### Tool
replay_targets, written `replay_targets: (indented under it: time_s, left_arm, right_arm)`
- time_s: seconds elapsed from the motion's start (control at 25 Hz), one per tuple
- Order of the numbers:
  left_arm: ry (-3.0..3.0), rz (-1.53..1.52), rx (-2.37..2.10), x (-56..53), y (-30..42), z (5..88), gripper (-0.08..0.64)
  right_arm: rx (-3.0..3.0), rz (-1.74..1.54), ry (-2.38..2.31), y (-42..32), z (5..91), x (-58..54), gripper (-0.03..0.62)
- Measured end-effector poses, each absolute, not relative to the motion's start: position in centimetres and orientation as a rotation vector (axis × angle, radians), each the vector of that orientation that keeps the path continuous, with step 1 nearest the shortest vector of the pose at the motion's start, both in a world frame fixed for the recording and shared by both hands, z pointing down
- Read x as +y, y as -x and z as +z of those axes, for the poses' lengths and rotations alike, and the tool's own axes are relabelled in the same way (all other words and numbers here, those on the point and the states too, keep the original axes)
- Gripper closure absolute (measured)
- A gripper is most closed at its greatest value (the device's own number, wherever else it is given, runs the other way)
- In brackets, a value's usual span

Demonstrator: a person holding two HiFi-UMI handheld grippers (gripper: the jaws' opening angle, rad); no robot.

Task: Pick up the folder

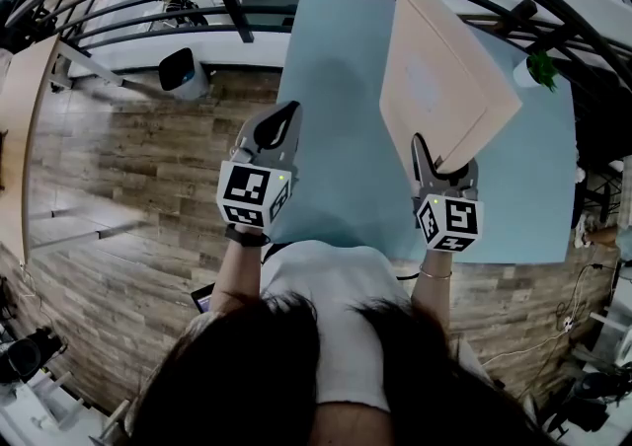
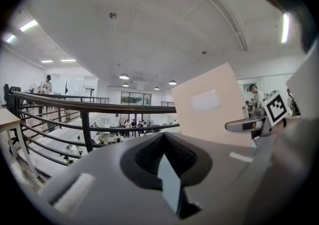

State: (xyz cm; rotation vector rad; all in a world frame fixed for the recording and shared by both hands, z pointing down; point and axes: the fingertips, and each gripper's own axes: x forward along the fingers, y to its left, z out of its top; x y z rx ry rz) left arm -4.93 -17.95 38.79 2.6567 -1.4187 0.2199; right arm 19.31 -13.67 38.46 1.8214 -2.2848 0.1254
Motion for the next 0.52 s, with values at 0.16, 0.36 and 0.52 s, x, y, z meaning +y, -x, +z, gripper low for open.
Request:
replay_targets:
  time_s: [0.16,0.36,0.52]
  left_arm:
    - [-2.655,0.221,-1.418,-17.94,4.94,38.86,0.503]
    - [-2.651,0.228,-1.421,-18.33,5.13,38.92,0.503]
    - [-2.647,0.237,-1.423,-18.32,5.01,38.9,0.503]
  right_arm:
    - [-2.285,0.129,-1.819,-19.39,38.48,-13.71,0.331]
    - [-2.284,0.137,-1.813,-19.32,38.58,-14.18,0.331]
    - [-2.28,0.15,-1.818,-19.62,38.6,-14.16,0.331]
